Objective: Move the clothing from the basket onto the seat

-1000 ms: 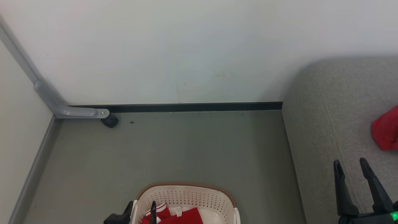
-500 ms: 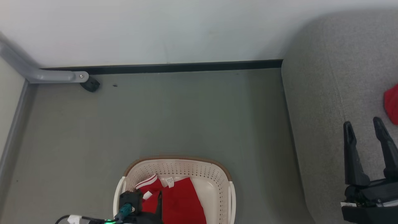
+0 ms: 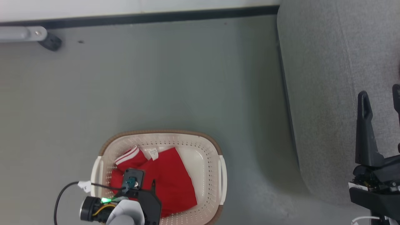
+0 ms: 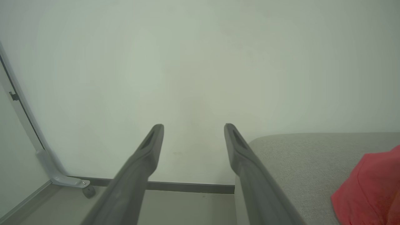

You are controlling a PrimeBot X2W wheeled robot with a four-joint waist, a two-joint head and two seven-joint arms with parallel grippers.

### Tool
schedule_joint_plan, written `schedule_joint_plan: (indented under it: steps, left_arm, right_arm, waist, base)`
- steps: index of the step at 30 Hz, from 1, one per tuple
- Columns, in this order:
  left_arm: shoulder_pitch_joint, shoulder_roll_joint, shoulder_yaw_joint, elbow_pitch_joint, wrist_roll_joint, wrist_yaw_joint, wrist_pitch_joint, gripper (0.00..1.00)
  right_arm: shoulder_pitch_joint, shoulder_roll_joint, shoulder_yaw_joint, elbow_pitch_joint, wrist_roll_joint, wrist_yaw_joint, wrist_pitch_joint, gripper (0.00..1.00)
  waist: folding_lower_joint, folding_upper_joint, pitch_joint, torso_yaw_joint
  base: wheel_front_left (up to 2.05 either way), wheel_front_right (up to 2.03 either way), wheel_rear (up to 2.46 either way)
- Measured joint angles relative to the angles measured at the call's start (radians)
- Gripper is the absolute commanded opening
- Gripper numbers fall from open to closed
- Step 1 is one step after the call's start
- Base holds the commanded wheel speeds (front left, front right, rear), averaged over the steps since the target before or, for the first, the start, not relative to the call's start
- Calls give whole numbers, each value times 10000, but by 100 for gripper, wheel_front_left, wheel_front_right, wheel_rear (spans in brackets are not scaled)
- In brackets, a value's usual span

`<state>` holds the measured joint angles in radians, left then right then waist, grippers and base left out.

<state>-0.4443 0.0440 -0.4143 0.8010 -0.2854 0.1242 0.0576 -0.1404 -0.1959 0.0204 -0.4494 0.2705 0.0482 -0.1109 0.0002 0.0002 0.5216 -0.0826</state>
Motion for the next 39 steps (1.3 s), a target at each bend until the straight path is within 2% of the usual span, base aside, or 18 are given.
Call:
schedule_joint_plan:
  steps: [5, 15, 22, 39]
  left_arm:
    - [-761, 54, -21, 629, 495, -2, 297, 100]
    - [-2195, 637, 153, 1432, 966, -2, 692, 100]
    - [-2864, 671, 17, 2127, 1239, -2, 951, 100]
    - [-3596, 825, 100, 3480, 1296, -2, 1344, 100]
  right_arm:
    - [-272, 73, 84, -186, 2, -42, 52, 100]
    - [-970, 226, 119, -548, 35, -54, -48, 100]
    - [-1543, 268, 84, -566, 35, -56, -194, 100]
    - [-1592, 284, 136, -593, 29, -54, -558, 100]
  waist:
    - [0, 0, 737, -270]
    - [-1, 1, 2228, -835]
    - [0, 1, 3164, -1191]
    - [-1, 0, 4245, -1736]
  base:
    - [0, 0, 0]
    - [0, 0, 0]
    - [0, 0, 0]
    - [0, 0, 0]
